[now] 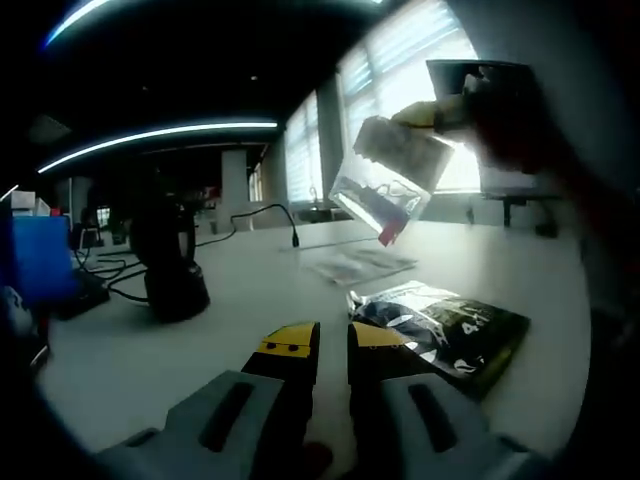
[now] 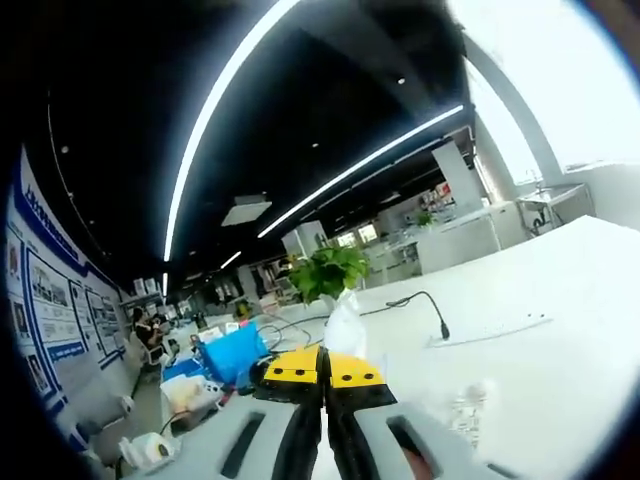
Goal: Clip sheet goods on table flip sheet goods clip sheet goods scan sheet goods put sheet goods back to table
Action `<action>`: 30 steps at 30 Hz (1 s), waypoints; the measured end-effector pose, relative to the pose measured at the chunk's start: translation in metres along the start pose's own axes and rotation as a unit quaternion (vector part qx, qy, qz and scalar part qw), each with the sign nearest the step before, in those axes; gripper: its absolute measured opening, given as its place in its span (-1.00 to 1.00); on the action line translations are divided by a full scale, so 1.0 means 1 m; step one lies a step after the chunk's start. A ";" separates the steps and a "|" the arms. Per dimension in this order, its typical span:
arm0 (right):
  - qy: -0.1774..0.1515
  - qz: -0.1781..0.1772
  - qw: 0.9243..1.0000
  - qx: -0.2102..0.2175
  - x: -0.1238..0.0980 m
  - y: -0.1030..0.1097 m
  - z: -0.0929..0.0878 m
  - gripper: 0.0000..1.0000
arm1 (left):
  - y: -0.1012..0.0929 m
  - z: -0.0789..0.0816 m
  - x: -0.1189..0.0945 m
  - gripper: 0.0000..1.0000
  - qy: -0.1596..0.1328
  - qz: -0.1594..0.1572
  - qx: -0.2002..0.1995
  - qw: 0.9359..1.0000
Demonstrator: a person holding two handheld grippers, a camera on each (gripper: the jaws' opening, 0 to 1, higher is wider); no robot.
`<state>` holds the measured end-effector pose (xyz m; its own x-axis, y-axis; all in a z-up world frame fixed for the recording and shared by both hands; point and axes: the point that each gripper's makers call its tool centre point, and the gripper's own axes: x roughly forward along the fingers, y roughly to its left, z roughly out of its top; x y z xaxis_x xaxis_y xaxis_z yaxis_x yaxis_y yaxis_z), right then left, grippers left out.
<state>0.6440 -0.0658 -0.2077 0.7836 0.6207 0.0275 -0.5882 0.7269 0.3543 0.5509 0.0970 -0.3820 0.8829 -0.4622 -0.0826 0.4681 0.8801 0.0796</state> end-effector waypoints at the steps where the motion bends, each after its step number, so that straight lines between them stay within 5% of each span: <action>1: -0.002 0.001 1.000 -0.003 0.003 0.002 0.000 -1.00 | 0.000 0.000 0.000 -0.92 0.000 0.000 0.000 1.000; 19: -0.044 0.003 0.994 -0.097 0.057 0.026 0.002 -1.00 | 0.003 0.001 0.004 -0.92 -0.002 -0.003 -0.003 1.000; 30: -0.051 -0.007 0.993 -0.105 0.088 0.023 -0.011 -1.00 | 0.001 0.002 0.005 -0.92 -0.004 -0.007 -0.006 1.000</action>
<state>0.6973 0.0090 -0.2075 0.8018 0.5851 0.1220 -0.5976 0.7870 0.1531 0.5557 0.0952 -0.3808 0.8769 -0.4745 -0.0766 0.4793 0.8751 0.0669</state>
